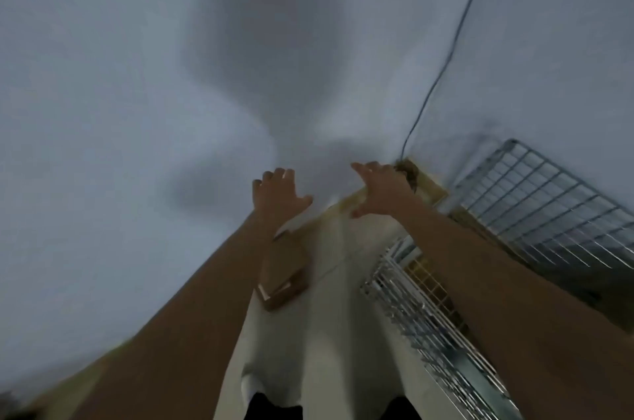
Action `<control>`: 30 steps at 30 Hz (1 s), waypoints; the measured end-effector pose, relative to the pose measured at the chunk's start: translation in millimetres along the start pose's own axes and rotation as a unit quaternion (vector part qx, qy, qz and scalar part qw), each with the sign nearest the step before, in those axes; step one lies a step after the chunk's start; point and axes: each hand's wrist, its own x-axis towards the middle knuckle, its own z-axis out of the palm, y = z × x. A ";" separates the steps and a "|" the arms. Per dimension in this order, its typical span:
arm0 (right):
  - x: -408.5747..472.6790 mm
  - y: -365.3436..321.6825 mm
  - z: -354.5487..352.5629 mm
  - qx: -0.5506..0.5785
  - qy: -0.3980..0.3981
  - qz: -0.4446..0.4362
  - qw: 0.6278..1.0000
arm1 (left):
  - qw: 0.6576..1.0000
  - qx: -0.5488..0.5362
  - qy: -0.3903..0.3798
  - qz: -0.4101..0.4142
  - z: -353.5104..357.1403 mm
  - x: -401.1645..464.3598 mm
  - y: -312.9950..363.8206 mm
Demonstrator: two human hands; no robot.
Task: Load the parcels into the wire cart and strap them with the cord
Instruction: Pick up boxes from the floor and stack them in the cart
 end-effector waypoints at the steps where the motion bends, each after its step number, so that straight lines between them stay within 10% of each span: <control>1: 12.7 -29.7 9.5 -0.008 -0.008 -0.019 1.000 | 1.000 -0.004 -0.011 -0.022 6.1 -8.0 -37.5; 11: 92.9 -198.8 131.5 -0.085 -0.149 -0.053 0.984 | 0.984 0.001 -0.106 -0.144 100.2 -76.0 -285.7; 30: 258.0 -122.5 434.2 -0.085 -0.207 -0.018 0.974 | 0.945 -0.180 -0.198 -0.187 452.3 47.1 -266.9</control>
